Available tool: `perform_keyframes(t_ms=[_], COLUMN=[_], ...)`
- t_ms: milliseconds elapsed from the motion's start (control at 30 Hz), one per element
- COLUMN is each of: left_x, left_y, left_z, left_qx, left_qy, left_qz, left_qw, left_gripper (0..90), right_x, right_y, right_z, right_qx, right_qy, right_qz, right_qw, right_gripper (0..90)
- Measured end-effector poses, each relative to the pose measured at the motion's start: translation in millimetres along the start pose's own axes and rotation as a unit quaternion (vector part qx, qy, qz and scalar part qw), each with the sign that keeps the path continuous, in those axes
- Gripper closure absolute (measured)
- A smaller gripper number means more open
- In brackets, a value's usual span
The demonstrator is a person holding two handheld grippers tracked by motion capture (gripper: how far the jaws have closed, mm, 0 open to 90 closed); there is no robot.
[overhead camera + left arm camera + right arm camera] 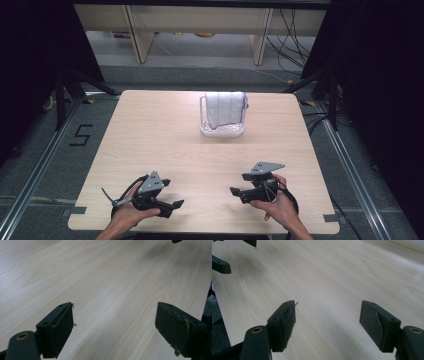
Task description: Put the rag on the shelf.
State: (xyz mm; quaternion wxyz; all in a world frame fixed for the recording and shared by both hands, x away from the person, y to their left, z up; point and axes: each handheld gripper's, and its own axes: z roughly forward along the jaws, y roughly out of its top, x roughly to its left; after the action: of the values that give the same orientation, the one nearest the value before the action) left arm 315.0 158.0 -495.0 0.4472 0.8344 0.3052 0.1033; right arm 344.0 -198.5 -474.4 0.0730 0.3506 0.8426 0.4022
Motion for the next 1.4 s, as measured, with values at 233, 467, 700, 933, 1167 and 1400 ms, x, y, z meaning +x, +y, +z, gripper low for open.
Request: perform_keyframes(t_ms=[233, 467, 700, 933, 1167, 1400], left_x=[-4.3, -13.9, -22.3, -19.6, -18.9, -18.3], left_y=[-6.2, -14.7, -14.7, -14.5, -13.8, -14.4], left_z=[-1.3, -0.5, 3.2, 1.8, 2.7, 3.5], left_qx=[0.007, 0.019, 0.017, 0.033, 0.040, 0.037], left_qy=[0.002, 0.002, 0.000, 0.004, 0.003, 0.006], left_qz=[0.000, 0.006, 0.016, 0.032, 0.035, 0.031], left_qw=[1.0000, 0.9998, 0.9997, 0.9989, 0.9986, 0.9988], left_gripper=[14.6, 14.7, 14.7, 14.7, 14.7, 14.7], right_x=[6.7, 15.1, 19.7, 24.0, 24.4, 24.9], right_y=[-14.5, -28.0, -38.8, -44.1, -45.1, -45.8], right_z=[-2.1, -8.2, -10.5, -11.5, -12.7, -10.5], right_qx=[0.013, 0.016, 0.029, 0.036, 0.042, 0.036], right_qy=[-0.004, -0.001, 0.000, -0.003, -0.006, -0.012], right_qz=[0.006, 0.004, 0.000, -0.007, -0.008, -0.001], right_qw=[0.9999, 0.9999, 0.9996, 0.9993, 0.9991, 0.9993], right_gripper=[21.3, 17.7, 17.4, 18.4, 18.6, 18.7])
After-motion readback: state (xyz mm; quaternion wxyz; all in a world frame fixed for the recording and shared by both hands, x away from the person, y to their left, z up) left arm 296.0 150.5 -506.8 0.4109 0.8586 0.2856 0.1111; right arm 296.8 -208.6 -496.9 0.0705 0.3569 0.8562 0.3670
